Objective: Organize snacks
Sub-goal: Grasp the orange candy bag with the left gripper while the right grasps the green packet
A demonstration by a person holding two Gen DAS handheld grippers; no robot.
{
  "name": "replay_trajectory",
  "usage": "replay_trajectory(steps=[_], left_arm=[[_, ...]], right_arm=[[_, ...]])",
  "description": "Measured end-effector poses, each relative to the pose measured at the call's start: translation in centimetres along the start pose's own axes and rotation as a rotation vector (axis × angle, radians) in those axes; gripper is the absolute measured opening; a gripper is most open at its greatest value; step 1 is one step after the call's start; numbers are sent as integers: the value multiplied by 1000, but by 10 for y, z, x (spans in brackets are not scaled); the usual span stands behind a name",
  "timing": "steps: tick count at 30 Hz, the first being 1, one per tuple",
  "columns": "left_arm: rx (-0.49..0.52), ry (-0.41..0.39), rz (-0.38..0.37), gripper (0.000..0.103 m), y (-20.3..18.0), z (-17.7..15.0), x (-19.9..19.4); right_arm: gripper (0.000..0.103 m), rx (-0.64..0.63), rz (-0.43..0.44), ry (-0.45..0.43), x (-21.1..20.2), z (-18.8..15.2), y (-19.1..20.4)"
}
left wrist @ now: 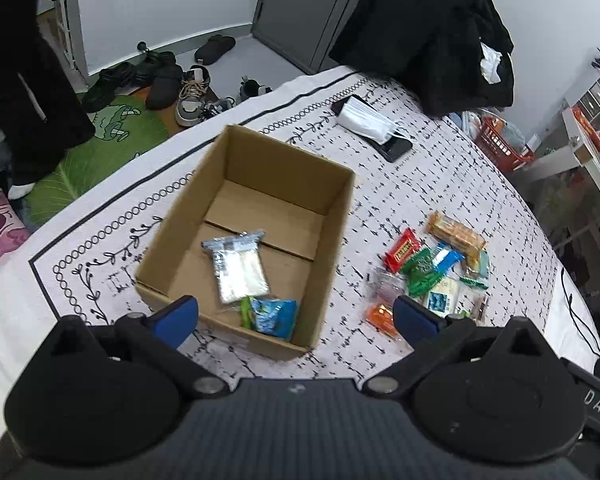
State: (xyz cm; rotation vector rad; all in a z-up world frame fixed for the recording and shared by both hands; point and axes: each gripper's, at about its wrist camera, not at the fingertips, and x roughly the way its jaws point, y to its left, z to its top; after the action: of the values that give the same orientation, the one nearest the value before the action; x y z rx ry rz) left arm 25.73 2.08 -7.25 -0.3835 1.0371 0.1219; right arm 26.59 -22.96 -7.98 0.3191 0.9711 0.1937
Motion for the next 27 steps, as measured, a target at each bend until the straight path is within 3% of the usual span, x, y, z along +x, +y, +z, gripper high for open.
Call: replay_trajectory(steps=[22,27], left_arm=[[70,31,21,101,-71,-25,27],[87,32,12,101,-84,-29,37]], right_arm=[[102,71,-21,-4,3,4,-109],[89,131,3,40,22,-4,-127]])
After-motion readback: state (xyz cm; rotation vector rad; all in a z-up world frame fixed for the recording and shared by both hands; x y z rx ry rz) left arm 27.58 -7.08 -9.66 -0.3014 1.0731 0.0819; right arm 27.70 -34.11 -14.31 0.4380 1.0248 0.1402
